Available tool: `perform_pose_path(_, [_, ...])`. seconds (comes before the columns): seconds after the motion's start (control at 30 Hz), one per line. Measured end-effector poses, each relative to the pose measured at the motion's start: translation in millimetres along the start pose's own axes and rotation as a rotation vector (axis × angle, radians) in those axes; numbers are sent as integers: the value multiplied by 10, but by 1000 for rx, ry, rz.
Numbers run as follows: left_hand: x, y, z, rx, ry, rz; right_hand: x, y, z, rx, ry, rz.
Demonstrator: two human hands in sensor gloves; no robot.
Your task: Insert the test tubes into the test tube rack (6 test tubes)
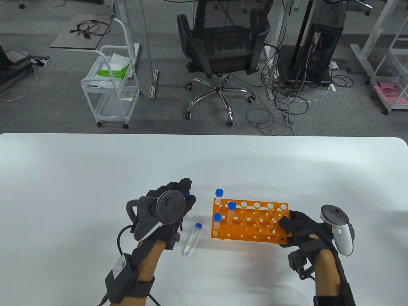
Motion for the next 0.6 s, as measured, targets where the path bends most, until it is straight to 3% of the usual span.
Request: perform_pose_path(0.6, [-90, -48, 22, 17, -58, 24, -10, 1, -20, -2, -4, 8])
Point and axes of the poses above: the tracker on the back of each hand, its own x axis roughly to the little-finger side, its own y axis roughly from the wrist to the fingertips, z = x × y, the point moved 5 cm from there along y, roughly from the wrist to the fingertips, and after that the axes turned 10 degrees about -z, right-handed, at the moved point
